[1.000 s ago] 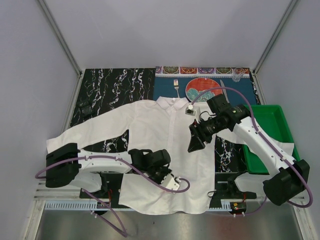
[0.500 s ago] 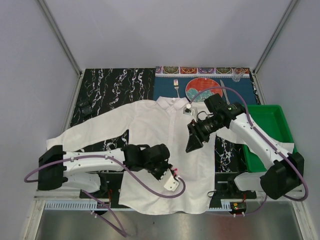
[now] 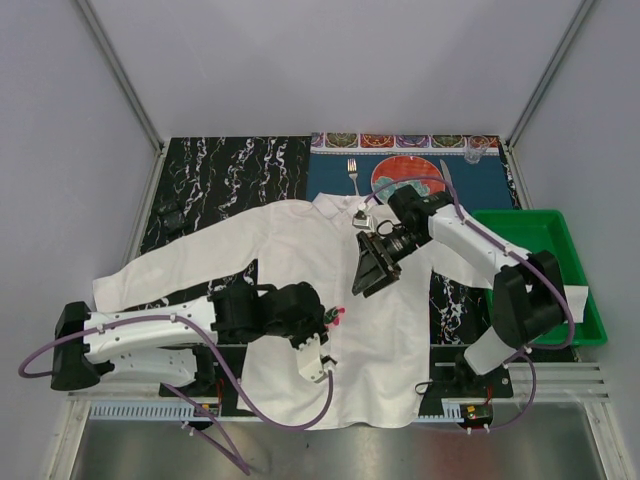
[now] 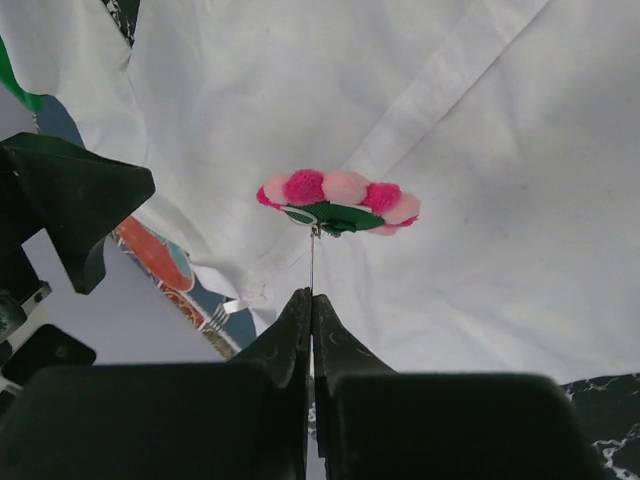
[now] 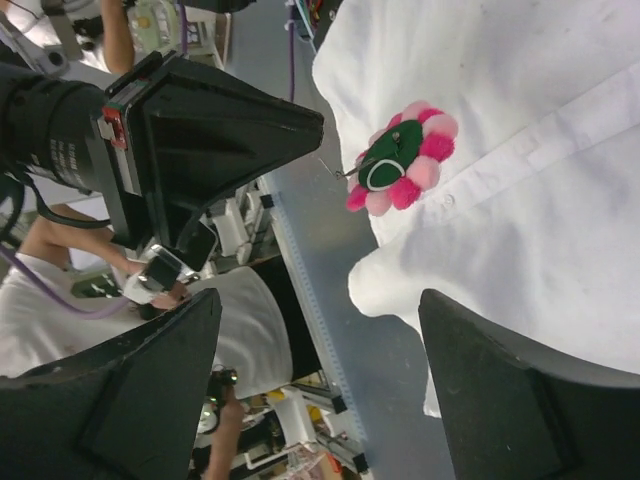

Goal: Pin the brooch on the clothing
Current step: Pick up the brooch from the clothes.

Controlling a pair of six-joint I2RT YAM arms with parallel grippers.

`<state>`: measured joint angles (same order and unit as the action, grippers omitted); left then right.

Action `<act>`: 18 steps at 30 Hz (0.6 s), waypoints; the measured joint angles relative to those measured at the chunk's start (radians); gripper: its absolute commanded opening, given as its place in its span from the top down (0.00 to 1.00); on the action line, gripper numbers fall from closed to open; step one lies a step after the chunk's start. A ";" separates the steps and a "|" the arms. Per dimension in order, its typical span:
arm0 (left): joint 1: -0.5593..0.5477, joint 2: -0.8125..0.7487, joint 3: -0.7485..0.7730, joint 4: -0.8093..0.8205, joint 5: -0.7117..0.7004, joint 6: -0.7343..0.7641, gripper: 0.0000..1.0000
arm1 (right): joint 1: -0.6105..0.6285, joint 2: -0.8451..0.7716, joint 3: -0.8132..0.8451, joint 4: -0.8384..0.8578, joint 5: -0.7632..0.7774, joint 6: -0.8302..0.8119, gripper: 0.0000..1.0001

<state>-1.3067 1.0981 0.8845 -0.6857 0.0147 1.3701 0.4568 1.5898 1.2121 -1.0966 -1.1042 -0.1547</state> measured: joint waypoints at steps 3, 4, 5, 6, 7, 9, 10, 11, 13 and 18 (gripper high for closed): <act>0.000 -0.014 0.000 -0.019 -0.066 0.072 1.00 | 0.000 0.039 0.014 0.000 -0.041 0.077 0.00; 0.000 -0.019 0.000 -0.022 -0.080 0.089 1.00 | 0.000 0.052 0.019 0.001 -0.050 0.093 0.01; 0.000 -0.024 0.001 -0.024 -0.095 0.105 1.00 | 0.000 0.069 0.024 0.002 -0.066 0.112 0.00; 0.000 -0.026 0.004 -0.027 -0.109 0.122 1.00 | 0.000 0.085 0.030 0.007 -0.080 0.138 0.01; 0.000 -0.026 0.007 -0.028 -0.126 0.138 1.00 | 0.000 0.098 0.032 0.014 -0.094 0.168 0.00; 0.000 -0.026 0.013 -0.030 -0.148 0.159 1.00 | 0.001 0.117 0.032 0.034 -0.096 0.225 0.03; 0.000 -0.026 0.017 -0.031 -0.158 0.171 1.00 | 0.002 0.127 0.033 0.041 -0.096 0.253 0.07; 0.000 -0.026 0.019 -0.031 -0.163 0.176 1.00 | 0.003 0.134 0.032 0.048 -0.096 0.271 0.08; 0.000 -0.026 0.024 -0.031 -0.177 0.190 1.00 | 0.006 0.155 0.035 0.064 -0.102 0.312 0.08; 0.000 -0.021 0.036 -0.031 -0.201 0.212 1.00 | 0.045 0.214 0.070 0.081 -0.113 0.367 0.16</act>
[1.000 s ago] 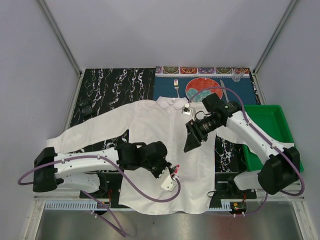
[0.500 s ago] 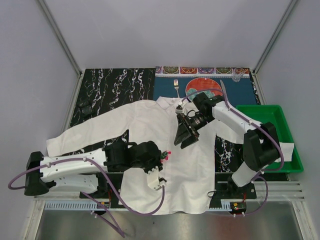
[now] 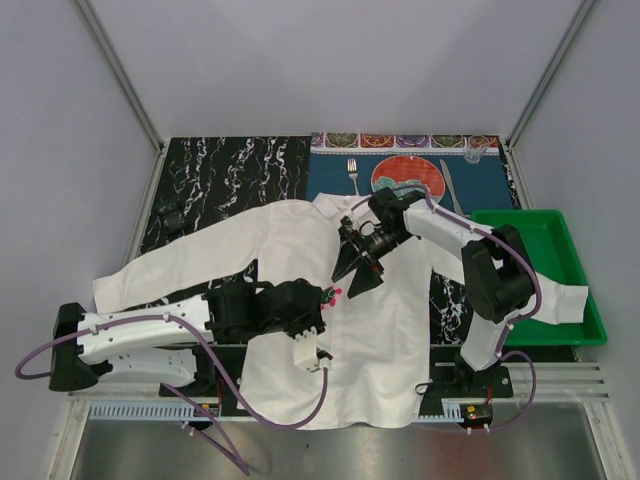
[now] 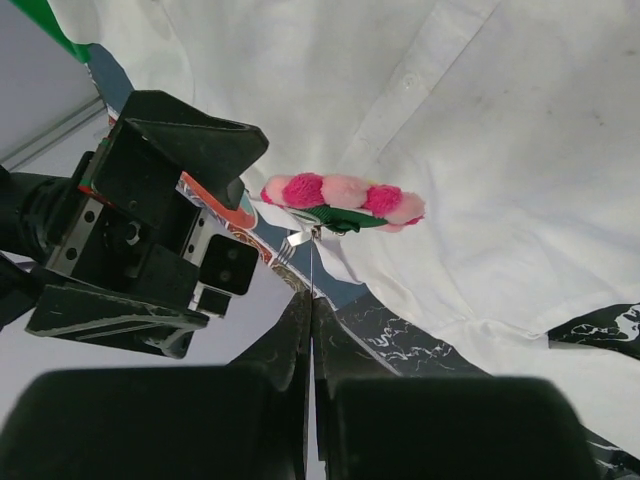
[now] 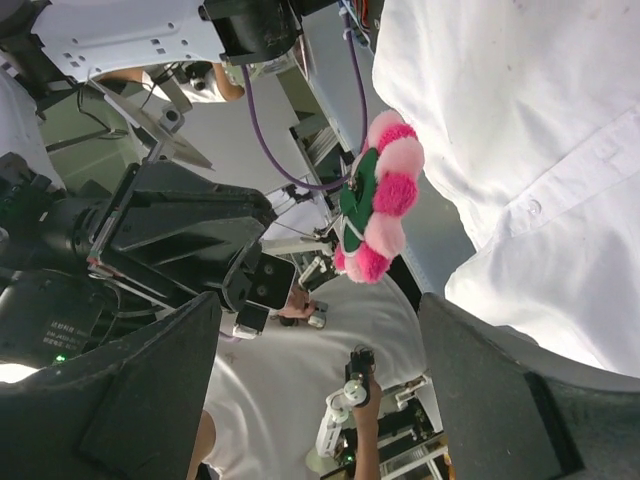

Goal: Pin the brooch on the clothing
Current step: Pick up the brooch from the clothes.

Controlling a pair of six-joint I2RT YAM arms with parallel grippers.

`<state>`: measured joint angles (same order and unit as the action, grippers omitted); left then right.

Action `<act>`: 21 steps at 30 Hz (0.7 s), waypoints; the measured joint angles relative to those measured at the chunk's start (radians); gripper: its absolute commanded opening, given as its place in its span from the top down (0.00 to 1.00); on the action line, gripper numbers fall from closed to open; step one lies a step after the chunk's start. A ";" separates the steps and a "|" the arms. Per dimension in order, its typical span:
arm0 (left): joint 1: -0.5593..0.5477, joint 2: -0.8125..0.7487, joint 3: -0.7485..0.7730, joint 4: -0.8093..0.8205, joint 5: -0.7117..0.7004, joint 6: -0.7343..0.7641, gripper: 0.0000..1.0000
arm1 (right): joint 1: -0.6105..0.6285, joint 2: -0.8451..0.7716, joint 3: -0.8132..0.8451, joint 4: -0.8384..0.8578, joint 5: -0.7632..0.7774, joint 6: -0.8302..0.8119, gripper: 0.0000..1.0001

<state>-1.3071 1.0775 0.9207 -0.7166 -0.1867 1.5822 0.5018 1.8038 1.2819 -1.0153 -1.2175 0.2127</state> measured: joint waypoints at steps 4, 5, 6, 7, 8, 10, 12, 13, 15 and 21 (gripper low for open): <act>0.000 0.010 0.010 0.000 -0.009 0.008 1.00 | 0.024 0.026 0.003 0.026 -0.005 0.033 0.23; 0.000 0.013 0.013 0.000 -0.010 0.009 1.00 | 0.026 0.037 0.005 0.027 -0.005 0.037 0.24; 0.000 0.014 0.014 0.000 -0.010 0.009 1.00 | 0.026 0.045 0.006 0.029 -0.005 0.039 0.26; 0.000 0.018 0.016 0.001 -0.012 0.010 1.00 | 0.026 0.058 0.008 0.032 -0.005 0.043 0.26; 0.000 0.019 0.018 0.000 -0.013 0.010 1.00 | 0.027 0.072 0.013 0.035 -0.005 0.047 0.27; 0.000 0.023 0.023 0.000 -0.016 0.011 1.00 | 0.028 0.093 0.021 0.042 -0.008 0.053 0.27; 0.000 0.026 0.027 0.000 -0.018 0.011 1.00 | 0.030 0.105 0.028 0.049 -0.014 0.057 0.29; 0.000 0.026 0.029 0.001 -0.020 0.011 1.00 | 0.032 0.110 0.034 0.051 -0.022 0.059 0.30; 0.000 0.026 0.029 0.000 -0.021 0.012 1.00 | 0.037 0.119 0.042 0.059 -0.034 0.064 0.34; 0.000 0.027 0.029 0.000 -0.023 0.018 1.00 | 0.047 0.148 0.056 0.071 -0.060 0.073 0.41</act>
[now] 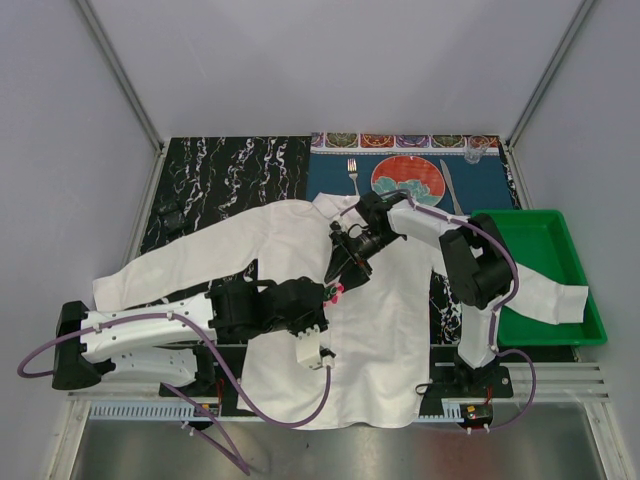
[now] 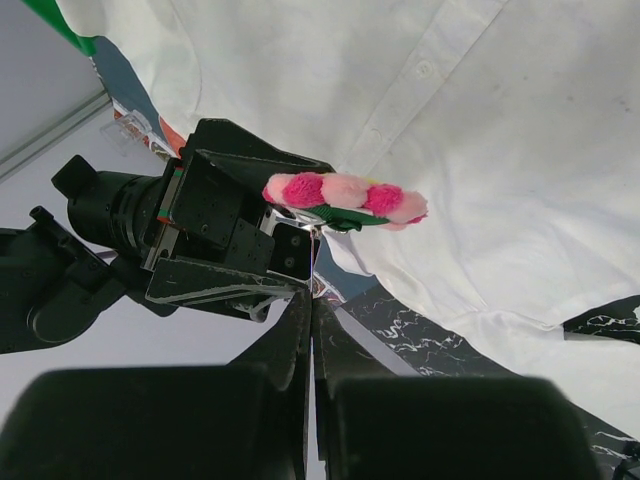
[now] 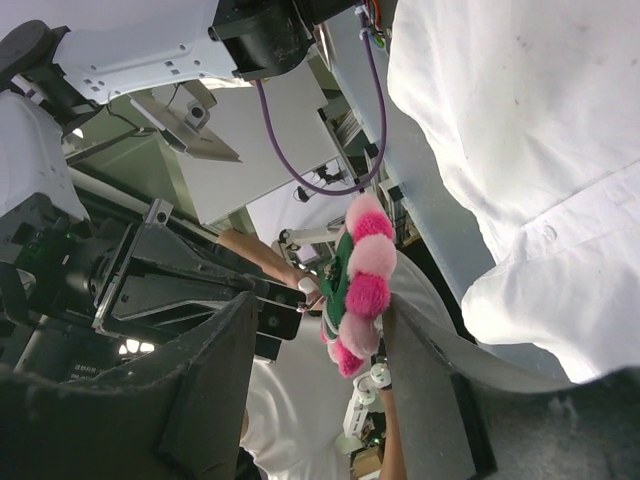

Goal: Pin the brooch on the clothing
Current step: Pick up the brooch from the clothes, then open the brooch.

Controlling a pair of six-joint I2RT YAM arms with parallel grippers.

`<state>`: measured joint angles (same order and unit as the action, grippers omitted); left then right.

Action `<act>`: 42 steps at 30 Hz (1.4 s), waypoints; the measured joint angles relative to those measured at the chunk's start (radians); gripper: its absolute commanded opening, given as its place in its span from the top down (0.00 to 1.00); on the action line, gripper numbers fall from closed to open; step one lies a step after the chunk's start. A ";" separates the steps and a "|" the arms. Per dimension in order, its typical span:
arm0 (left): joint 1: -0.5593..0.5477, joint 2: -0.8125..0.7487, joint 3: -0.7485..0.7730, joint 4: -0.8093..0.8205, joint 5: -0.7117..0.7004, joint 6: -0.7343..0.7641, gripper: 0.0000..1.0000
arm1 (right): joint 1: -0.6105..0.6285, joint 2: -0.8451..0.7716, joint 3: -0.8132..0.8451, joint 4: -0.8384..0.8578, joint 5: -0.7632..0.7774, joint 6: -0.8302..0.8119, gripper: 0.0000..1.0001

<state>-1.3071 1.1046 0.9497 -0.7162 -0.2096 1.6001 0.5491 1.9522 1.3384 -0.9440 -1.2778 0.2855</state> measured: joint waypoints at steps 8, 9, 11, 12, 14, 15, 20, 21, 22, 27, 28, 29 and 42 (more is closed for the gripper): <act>0.000 0.000 0.000 0.000 -0.001 0.004 1.00 | 0.013 0.001 0.002 0.004 -0.018 -0.002 0.47; 0.000 0.000 0.000 0.000 -0.001 0.005 1.00 | 0.018 0.001 0.002 0.004 -0.018 -0.001 0.48; 0.000 0.000 0.000 0.000 -0.001 0.006 1.00 | 0.025 0.002 0.003 0.004 -0.018 -0.001 0.44; 0.000 0.000 0.000 0.000 -0.001 0.008 1.00 | 0.027 0.005 0.003 0.004 -0.019 0.000 0.32; 0.000 0.000 0.000 0.000 -0.001 0.012 1.00 | 0.028 0.014 0.004 0.004 -0.026 0.004 0.29; 0.000 0.000 0.000 0.000 -0.002 0.016 1.00 | 0.028 0.020 0.004 0.005 -0.024 0.004 0.32; 0.000 -0.001 0.000 0.001 -0.004 0.024 1.00 | 0.028 0.035 0.005 0.006 -0.026 0.007 0.46; 0.000 -0.001 0.000 0.001 -0.005 0.026 1.00 | 0.028 0.036 0.005 0.006 -0.026 0.008 0.48; 0.000 -0.001 0.000 0.001 -0.005 0.026 1.00 | 0.028 0.037 0.005 0.006 -0.026 0.009 0.54; 0.000 -0.002 0.000 0.001 -0.005 0.027 1.00 | 0.028 0.037 0.005 0.006 -0.027 0.011 0.58; 0.000 -0.002 0.000 0.001 -0.005 0.028 1.00 | 0.028 0.037 0.005 0.006 -0.027 0.011 0.58; 0.000 -0.003 0.000 0.001 -0.004 0.029 1.00 | 0.029 0.037 0.005 0.006 -0.028 0.010 0.57; 0.000 -0.005 0.000 0.001 -0.007 0.051 1.00 | 0.049 0.046 0.027 0.005 -0.049 0.001 0.91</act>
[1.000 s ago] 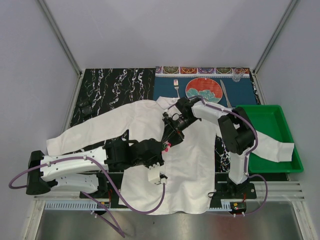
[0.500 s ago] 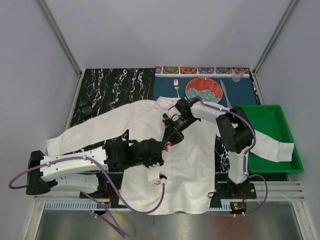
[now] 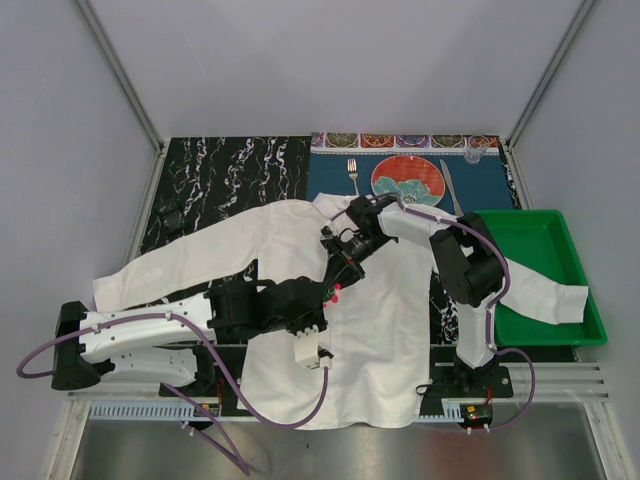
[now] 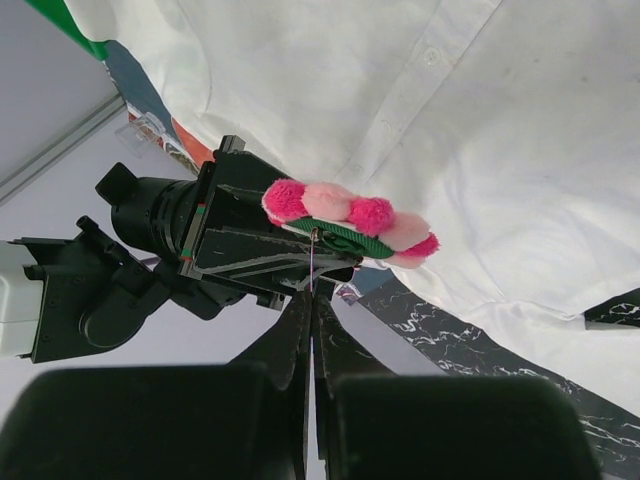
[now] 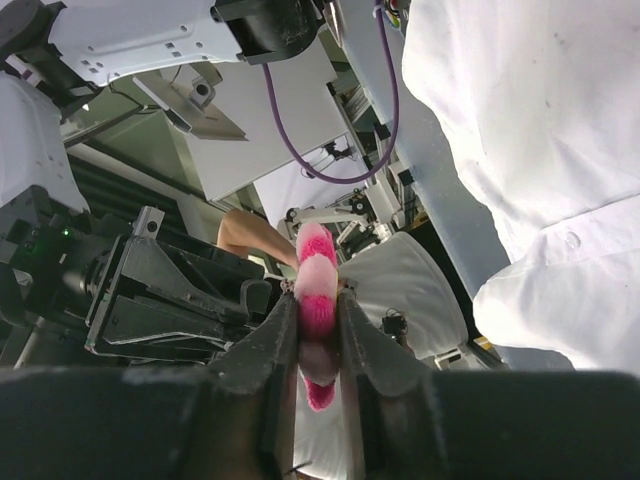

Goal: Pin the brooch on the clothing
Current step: Open the brooch.

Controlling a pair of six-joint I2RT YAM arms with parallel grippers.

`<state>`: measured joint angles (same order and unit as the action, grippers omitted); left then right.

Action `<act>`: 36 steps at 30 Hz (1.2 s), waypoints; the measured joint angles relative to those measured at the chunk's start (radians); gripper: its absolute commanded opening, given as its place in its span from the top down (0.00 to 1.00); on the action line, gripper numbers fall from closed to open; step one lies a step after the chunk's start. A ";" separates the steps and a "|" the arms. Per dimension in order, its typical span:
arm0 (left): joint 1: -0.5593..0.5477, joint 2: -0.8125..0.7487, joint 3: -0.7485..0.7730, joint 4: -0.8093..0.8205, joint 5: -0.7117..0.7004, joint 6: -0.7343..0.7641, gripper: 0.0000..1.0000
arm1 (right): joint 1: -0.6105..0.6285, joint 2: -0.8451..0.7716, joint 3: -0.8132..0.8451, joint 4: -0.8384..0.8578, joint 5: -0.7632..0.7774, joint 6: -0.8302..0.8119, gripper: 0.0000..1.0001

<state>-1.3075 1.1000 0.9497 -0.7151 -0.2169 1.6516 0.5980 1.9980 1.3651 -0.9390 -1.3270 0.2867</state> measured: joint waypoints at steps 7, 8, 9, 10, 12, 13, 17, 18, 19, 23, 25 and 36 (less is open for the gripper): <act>0.000 -0.016 0.000 0.004 -0.011 -0.002 0.75 | 0.000 0.000 0.022 -0.003 -0.001 -0.017 1.00; -0.001 -0.018 0.000 0.004 -0.017 -0.005 0.65 | -0.003 0.000 0.034 -0.005 -0.001 -0.020 1.00; -0.001 -0.021 0.000 0.005 -0.020 -0.002 0.58 | -0.006 0.000 0.051 -0.005 -0.001 -0.021 1.00; -0.004 -0.026 -0.001 0.005 -0.026 -0.003 0.53 | -0.010 0.000 0.066 -0.004 0.000 -0.022 1.00; -0.009 -0.042 -0.004 0.006 -0.035 0.000 0.40 | -0.027 0.002 0.127 0.001 0.003 -0.019 1.00; -0.011 -0.053 -0.007 0.007 -0.041 0.003 0.39 | -0.039 0.003 0.156 0.008 0.006 -0.019 1.00; -0.029 -0.109 -0.013 0.008 -0.061 0.006 0.31 | -0.105 0.003 0.313 0.084 0.032 -0.014 1.00; -0.037 -0.122 -0.014 0.009 -0.063 0.005 0.30 | -0.123 0.002 0.348 0.114 0.045 -0.022 1.00; -0.050 -0.141 -0.017 0.011 -0.069 -0.002 0.30 | -0.137 0.000 0.373 0.143 0.058 -0.031 1.00; -0.089 -0.211 -0.034 0.005 -0.085 -0.052 0.31 | -0.183 -0.051 0.406 0.262 0.108 -0.120 1.00; -0.094 -0.246 -0.035 -0.011 -0.088 -0.154 0.31 | -0.188 -0.113 0.378 0.336 0.125 -0.183 1.00; 0.541 -0.291 0.299 0.085 0.240 -1.181 0.23 | -0.183 -0.472 0.089 0.946 0.106 -0.177 1.00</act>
<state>-0.7670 0.8089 1.2488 -0.6296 0.0235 0.4706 0.4149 1.5257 1.4544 0.0074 -1.2205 0.1101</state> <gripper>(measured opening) 0.823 0.058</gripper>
